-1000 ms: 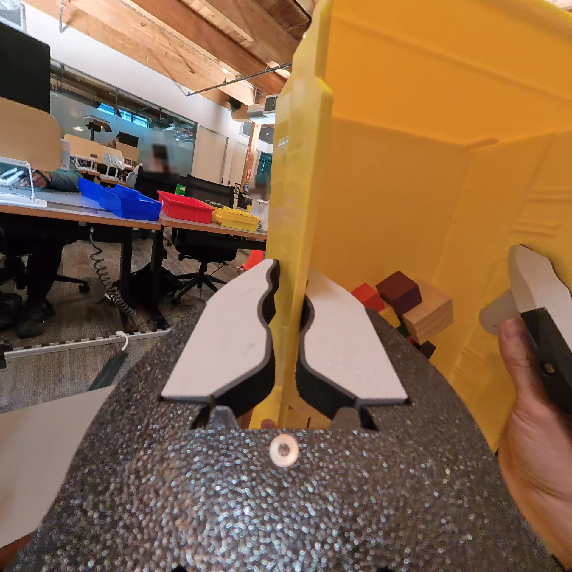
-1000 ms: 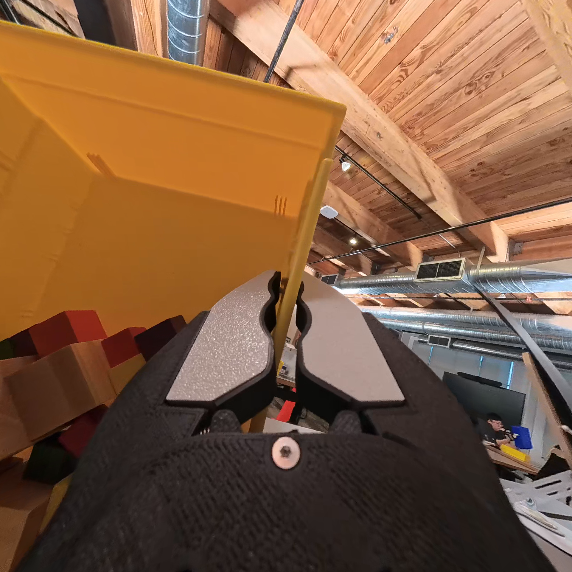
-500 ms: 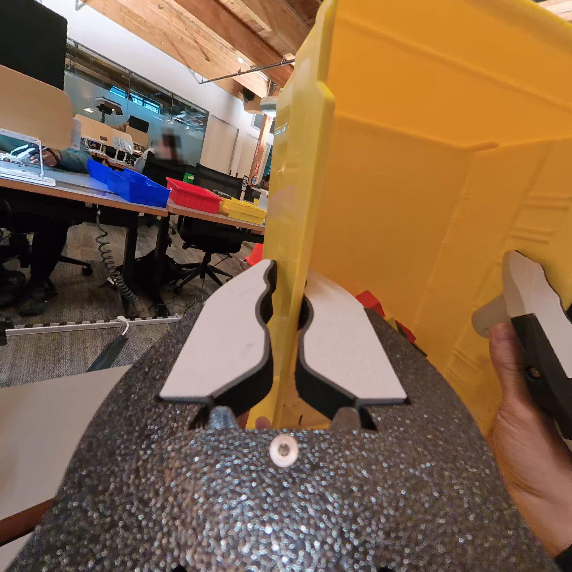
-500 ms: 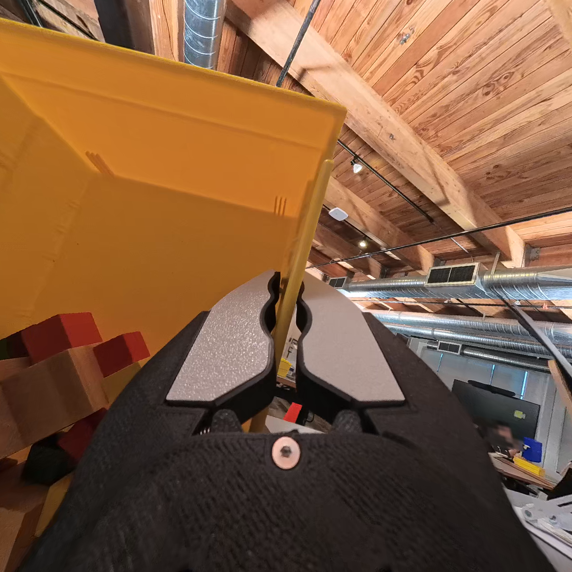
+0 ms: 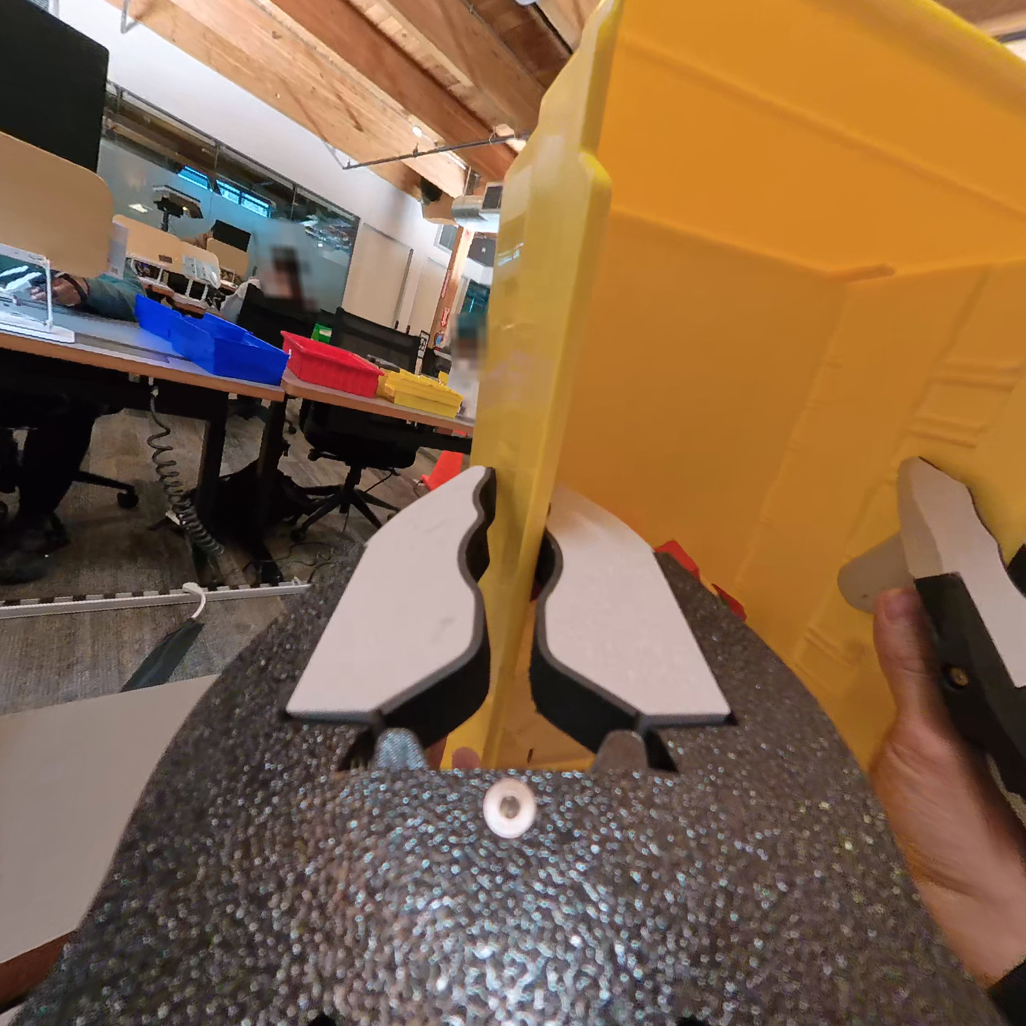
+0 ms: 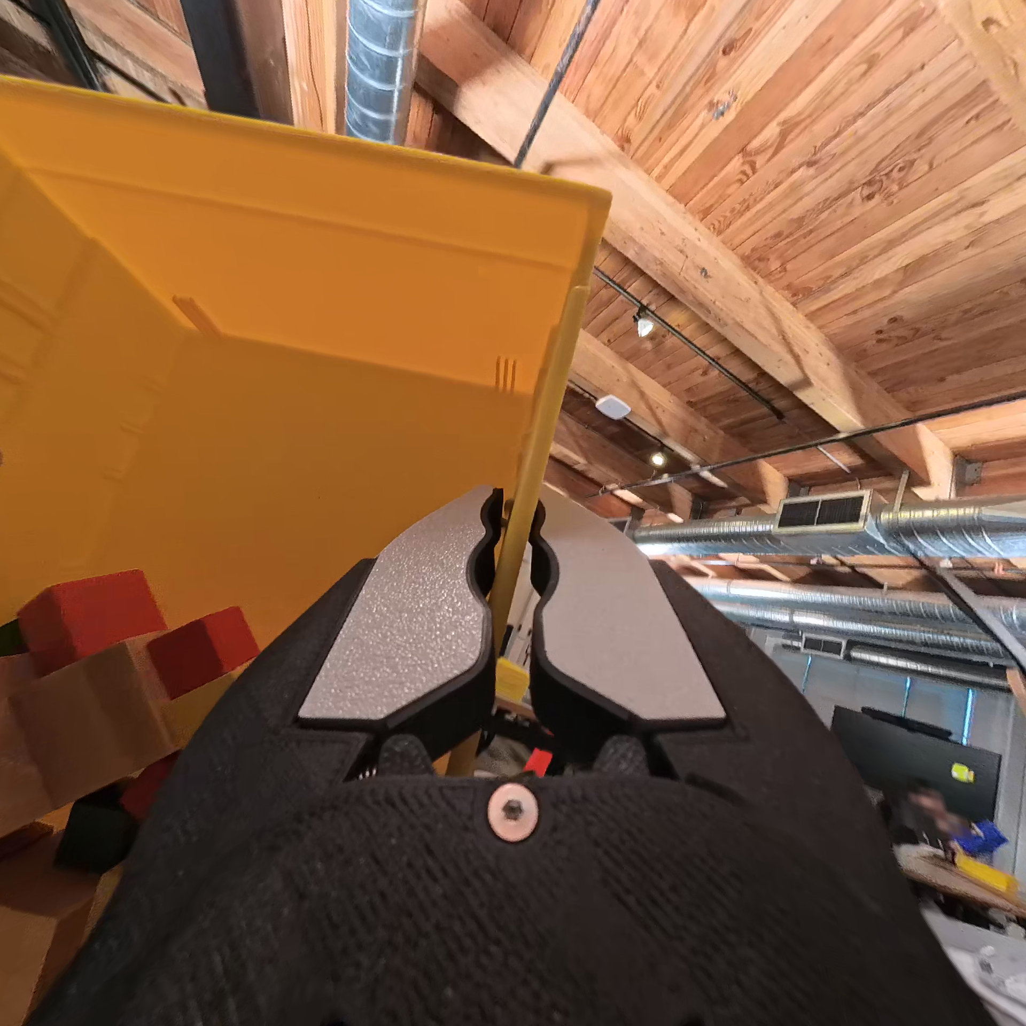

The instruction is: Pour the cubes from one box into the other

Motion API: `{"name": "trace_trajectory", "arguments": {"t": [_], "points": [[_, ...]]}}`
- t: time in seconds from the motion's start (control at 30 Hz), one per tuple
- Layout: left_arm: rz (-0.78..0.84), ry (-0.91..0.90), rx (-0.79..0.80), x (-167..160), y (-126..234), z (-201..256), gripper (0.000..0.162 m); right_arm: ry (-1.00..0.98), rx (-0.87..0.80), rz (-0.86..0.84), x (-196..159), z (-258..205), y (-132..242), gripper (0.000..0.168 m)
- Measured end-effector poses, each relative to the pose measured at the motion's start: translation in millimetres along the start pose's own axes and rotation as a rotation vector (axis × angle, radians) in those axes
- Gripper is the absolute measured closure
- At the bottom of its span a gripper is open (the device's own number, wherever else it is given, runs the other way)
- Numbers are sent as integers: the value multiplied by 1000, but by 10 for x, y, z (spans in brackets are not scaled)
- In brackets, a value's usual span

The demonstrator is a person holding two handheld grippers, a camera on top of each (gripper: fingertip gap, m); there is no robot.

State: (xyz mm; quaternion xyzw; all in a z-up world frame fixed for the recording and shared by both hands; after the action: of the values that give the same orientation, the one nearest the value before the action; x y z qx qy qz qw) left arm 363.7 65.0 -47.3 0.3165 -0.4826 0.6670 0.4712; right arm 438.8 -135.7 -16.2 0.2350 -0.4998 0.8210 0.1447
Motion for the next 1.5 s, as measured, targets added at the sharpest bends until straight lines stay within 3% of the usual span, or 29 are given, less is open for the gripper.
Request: {"name": "trace_trajectory", "arguments": {"t": [0.43,1.1,1.5], "points": [[-27,27,24,-92,10,-41,152,35,41,-12,-9,-32,-13,161],[42,-50,-40,124,74,92,149,-99,3,102,113,79,-3,161],[-3,-29,-30,-21,14,38,149,-91,18,59,-13,48,40,161]]}}
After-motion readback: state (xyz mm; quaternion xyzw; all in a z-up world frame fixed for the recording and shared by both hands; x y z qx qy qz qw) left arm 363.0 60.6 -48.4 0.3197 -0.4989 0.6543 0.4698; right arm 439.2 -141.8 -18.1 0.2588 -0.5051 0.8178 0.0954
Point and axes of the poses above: each gripper's, where its closed fingertips meet, y back along the fingers, x out of its top, z = x × y across the jaws, the point moved 8 cm from there along y, back along the fingers, and after that the axes turned 6 degrees about z, right-handed, at the moved point
